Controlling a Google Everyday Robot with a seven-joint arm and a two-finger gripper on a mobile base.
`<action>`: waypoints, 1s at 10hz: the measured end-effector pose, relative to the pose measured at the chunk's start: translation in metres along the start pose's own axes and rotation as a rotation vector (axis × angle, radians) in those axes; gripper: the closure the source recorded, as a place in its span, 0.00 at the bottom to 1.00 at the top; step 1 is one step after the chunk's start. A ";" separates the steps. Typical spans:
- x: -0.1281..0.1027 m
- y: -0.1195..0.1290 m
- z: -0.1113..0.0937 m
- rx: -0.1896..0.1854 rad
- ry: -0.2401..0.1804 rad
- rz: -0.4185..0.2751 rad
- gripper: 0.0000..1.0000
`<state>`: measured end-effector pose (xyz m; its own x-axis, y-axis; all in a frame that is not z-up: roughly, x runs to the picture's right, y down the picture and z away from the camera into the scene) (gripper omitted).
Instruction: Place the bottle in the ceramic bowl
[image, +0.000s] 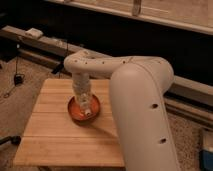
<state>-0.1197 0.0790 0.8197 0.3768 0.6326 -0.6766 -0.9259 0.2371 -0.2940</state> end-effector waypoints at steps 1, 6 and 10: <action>0.001 0.001 0.008 -0.003 0.015 0.003 0.31; 0.007 0.002 0.030 -0.022 0.029 0.054 0.20; 0.005 0.010 0.016 -0.043 -0.027 0.053 0.20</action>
<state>-0.1274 0.0963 0.8236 0.3260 0.6629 -0.6740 -0.9424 0.1715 -0.2871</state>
